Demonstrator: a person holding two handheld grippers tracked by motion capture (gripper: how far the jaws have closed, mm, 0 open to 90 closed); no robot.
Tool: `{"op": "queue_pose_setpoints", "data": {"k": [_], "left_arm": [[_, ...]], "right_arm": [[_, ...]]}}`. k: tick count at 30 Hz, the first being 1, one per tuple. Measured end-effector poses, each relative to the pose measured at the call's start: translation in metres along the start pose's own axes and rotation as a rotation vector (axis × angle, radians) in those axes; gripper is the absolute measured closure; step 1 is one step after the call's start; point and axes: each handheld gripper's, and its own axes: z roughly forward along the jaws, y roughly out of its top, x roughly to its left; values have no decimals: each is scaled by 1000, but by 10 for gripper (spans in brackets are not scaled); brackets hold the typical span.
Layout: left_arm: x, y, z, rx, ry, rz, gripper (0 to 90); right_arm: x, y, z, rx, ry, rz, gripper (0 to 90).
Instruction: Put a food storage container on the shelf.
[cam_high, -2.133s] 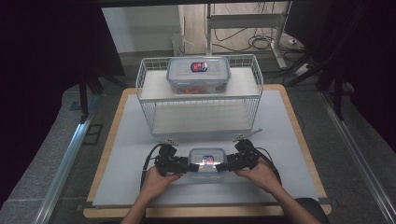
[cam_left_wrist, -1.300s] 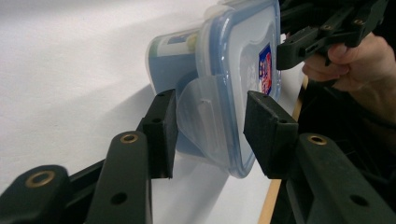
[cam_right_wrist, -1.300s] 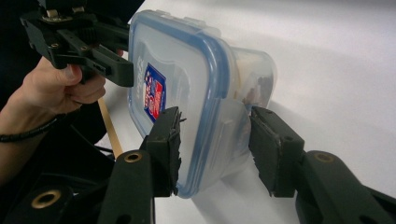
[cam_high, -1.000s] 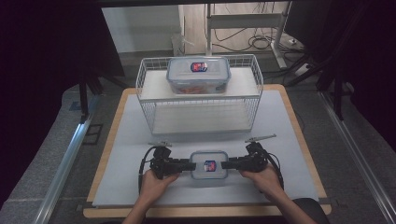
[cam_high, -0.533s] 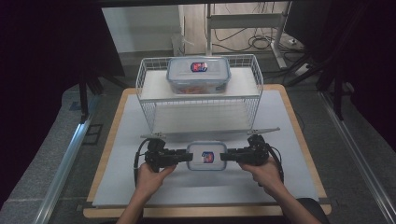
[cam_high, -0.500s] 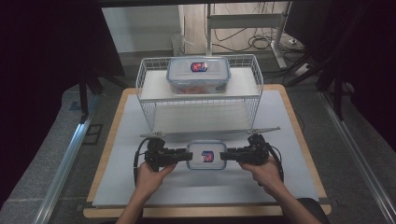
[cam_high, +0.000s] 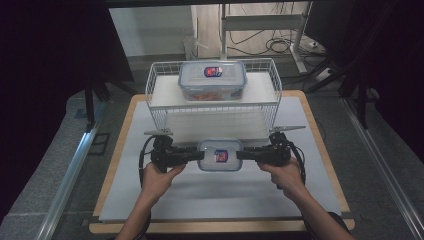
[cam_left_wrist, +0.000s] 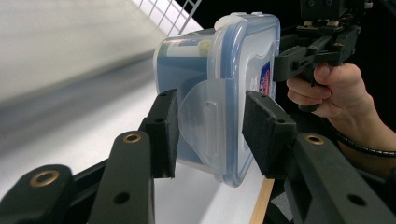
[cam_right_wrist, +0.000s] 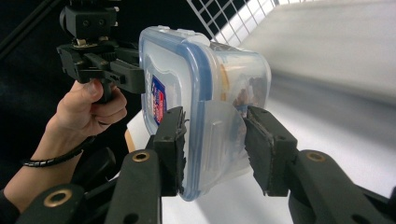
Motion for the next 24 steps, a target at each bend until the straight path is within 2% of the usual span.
{"op": "queue_pose_setpoints", "data": {"k": [7,18,24], "left_arm": [[-12,33,-14,-23,8,34,571],[-28,98,-36,-58,31,89,571],[-32,129,-46,-88,39,108,571]], "right_arm": [[14,34,-9,-22,-4,-43,581],[34,94,-23,-75,-10,-99,578],[43,128,-28,-110,-16,-116,577]]}}
